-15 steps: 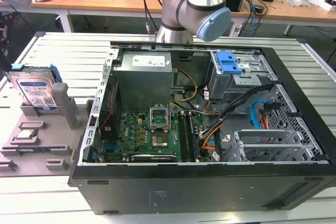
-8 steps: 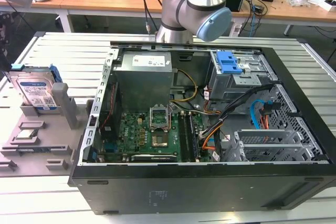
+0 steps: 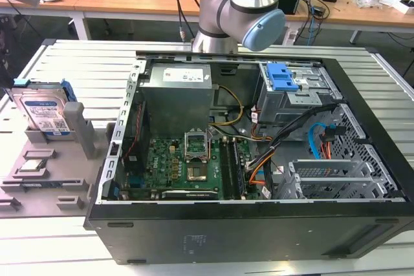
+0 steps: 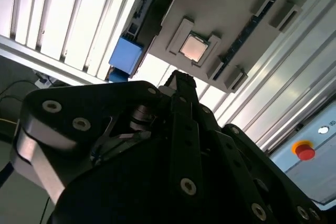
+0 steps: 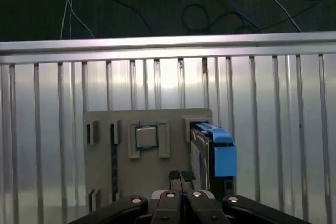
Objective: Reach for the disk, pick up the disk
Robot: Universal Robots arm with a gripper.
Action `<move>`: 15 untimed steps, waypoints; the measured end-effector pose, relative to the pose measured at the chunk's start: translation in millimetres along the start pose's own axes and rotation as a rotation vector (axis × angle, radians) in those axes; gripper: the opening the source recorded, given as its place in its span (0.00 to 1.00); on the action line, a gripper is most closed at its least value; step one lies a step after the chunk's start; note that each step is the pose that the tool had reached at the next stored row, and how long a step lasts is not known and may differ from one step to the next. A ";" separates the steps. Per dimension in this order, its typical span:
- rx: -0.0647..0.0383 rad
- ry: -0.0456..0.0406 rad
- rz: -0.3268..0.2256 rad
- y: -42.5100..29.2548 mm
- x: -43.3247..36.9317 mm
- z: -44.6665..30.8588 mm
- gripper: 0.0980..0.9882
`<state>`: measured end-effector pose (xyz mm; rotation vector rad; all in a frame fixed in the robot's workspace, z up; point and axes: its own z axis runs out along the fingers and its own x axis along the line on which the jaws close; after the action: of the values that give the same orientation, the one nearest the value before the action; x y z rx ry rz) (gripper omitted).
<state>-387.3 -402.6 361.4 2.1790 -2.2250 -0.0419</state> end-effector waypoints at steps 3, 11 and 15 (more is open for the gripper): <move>0.000 0.0012 -0.031 0.0 0.0 0.0 0.01; 0.000 -0.0029 0.077 0.0 -0.1 0.2 0.01; 0.000 -0.0037 0.096 0.0 0.0 0.2 0.01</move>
<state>-387.3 -402.6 361.2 2.0706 -2.3280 -0.0440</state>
